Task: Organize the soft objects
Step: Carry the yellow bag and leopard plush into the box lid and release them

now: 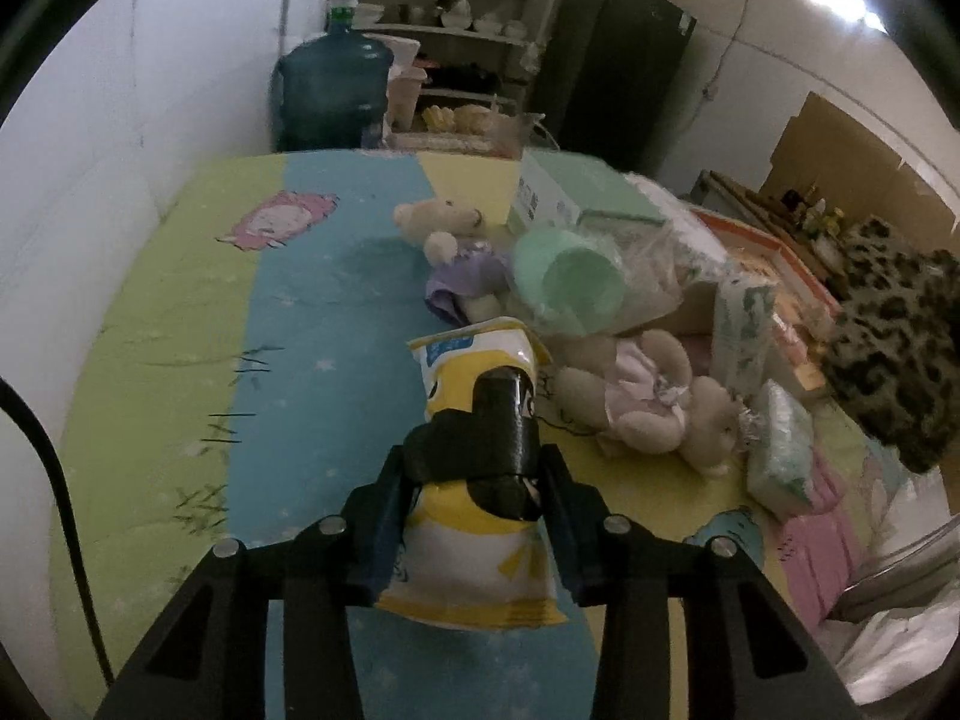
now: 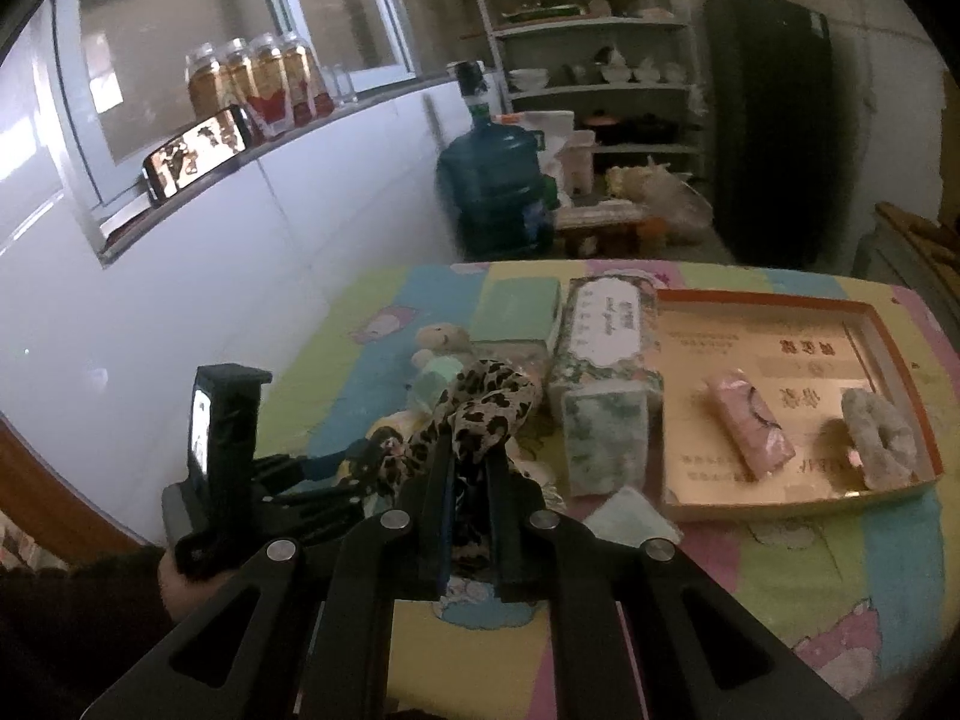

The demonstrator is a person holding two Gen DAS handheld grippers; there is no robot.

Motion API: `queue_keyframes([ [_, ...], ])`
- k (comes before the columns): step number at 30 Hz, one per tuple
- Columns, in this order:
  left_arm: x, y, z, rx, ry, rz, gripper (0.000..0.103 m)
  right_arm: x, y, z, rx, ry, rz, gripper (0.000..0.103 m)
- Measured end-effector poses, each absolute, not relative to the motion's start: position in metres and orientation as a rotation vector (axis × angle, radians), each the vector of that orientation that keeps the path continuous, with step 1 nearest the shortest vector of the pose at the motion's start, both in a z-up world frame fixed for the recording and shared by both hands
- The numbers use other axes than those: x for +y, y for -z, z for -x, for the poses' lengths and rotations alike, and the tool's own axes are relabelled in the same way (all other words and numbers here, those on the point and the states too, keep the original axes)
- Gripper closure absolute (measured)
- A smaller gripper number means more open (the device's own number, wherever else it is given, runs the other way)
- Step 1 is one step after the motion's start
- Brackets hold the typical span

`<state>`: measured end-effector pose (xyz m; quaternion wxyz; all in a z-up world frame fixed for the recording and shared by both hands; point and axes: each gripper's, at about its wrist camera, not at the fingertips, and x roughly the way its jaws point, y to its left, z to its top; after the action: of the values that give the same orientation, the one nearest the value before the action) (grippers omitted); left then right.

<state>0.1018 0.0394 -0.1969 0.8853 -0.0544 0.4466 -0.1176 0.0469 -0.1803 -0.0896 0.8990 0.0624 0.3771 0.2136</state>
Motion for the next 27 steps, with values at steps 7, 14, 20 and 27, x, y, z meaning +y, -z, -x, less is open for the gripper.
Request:
queue_keyframes([
  [7, 0.050, 0.153, -0.081, 0.836, 0.230, 0.162, 0.061, -0.185, 0.072, -0.045, 0.719, -0.446, -0.146, 0.094],
  [14, 0.036, 0.105, -0.075, 0.743, 0.252, 0.164, 0.061, -0.197, 0.055, -0.045, 0.673, -0.440, -0.157, 0.094],
  [20, 0.017, 0.084, -0.075, 0.716, 0.280, 0.160, 0.061, -0.212, 0.045, -0.044, 0.644, -0.431, -0.172, 0.094],
  [27, -0.004, 0.074, -0.084, 0.702, 0.311, 0.156, 0.061, -0.233, 0.036, -0.048, 0.622, -0.406, -0.187, 0.094],
])
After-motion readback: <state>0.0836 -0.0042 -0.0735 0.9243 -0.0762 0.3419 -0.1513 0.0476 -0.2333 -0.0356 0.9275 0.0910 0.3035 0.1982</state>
